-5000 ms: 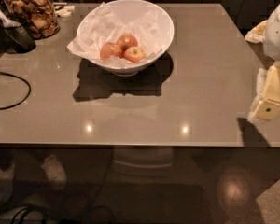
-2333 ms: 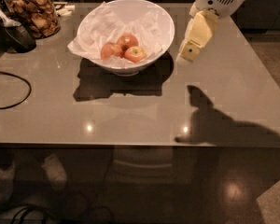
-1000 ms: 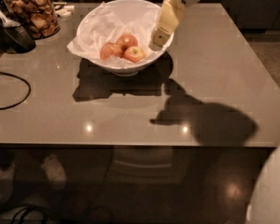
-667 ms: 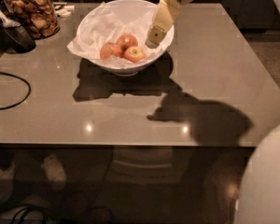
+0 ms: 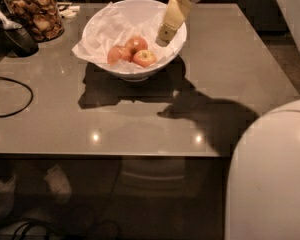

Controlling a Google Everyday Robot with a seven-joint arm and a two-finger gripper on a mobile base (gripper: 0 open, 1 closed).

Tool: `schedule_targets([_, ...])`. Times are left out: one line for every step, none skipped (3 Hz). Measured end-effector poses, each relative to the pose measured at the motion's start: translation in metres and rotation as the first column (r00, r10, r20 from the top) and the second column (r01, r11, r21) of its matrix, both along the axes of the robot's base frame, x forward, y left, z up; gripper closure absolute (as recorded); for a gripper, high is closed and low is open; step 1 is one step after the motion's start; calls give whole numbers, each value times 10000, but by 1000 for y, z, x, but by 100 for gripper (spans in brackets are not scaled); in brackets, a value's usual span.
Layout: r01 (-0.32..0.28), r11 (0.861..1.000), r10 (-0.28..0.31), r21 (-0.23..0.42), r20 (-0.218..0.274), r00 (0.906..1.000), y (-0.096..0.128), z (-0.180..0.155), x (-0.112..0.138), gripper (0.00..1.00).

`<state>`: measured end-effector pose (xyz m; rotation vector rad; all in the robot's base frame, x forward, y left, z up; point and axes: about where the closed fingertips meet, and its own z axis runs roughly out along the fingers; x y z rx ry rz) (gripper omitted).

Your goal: Pick apple from white bowl

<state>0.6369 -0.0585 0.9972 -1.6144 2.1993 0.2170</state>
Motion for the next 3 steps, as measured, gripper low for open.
schedule_targets([306,9994,-308,-134,-90,9995,-3,-9,16,20])
schedule_targets([425,9988,-430,-228,-188,9989,0,-17,27,24])
schedule_targets([310,9988,-324,-369,-390,9987,11,-28,35,28])
